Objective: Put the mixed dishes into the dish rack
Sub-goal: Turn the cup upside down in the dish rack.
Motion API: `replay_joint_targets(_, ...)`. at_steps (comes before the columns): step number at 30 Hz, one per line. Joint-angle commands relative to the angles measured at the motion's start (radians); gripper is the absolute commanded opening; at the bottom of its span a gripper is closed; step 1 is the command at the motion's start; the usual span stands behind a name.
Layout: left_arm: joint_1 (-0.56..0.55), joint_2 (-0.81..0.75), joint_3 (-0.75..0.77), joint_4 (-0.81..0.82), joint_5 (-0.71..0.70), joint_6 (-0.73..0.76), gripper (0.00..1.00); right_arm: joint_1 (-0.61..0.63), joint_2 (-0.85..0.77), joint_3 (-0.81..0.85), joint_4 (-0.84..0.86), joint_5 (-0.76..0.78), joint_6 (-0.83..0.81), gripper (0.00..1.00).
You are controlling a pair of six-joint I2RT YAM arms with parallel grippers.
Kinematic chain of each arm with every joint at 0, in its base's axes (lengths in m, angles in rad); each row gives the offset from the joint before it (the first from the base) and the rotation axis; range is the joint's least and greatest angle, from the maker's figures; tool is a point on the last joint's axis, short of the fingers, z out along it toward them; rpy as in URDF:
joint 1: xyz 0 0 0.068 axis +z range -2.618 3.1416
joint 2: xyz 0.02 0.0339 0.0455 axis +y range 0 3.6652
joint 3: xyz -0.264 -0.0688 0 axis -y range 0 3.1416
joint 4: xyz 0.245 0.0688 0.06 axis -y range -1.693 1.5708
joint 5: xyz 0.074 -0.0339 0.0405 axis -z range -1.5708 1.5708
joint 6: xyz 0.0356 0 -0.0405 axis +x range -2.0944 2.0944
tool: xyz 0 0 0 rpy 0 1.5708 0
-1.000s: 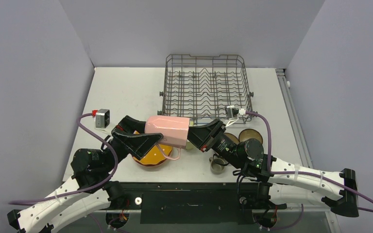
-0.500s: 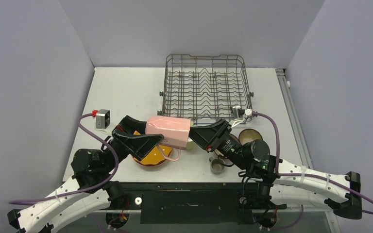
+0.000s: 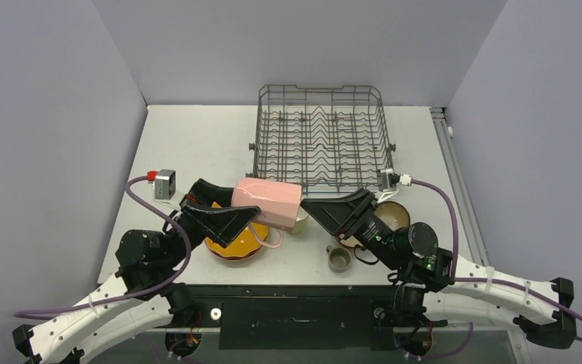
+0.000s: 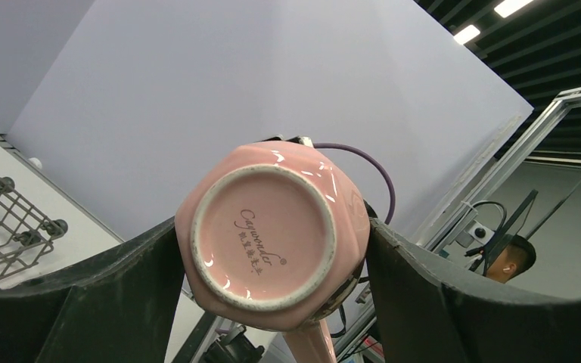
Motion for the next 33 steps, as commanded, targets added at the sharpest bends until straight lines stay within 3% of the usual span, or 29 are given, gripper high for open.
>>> replay_joint_targets(1, -0.001, 0.004, 0.054, 0.124, -0.046, 0.023, 0.00, 0.009, -0.042, -0.010, -0.038, 0.040, -0.028, 0.36)
replay_joint_targets(11, -0.001, 0.057, 0.109, 0.033, -0.098, 0.101, 0.00, 0.007, -0.118, -0.006, -0.186, 0.112, -0.077, 0.36)
replay_joint_targets(24, 0.020, 0.216, 0.246, -0.136, -0.196, 0.276, 0.00, 0.008, -0.292, 0.042, -0.576, 0.327, -0.179, 0.36)
replay_joint_targets(33, 0.242, 0.364, 0.312, -0.157, -0.067, 0.217, 0.00, 0.007, -0.281, 0.168, -0.899, 0.459, -0.256, 0.36)
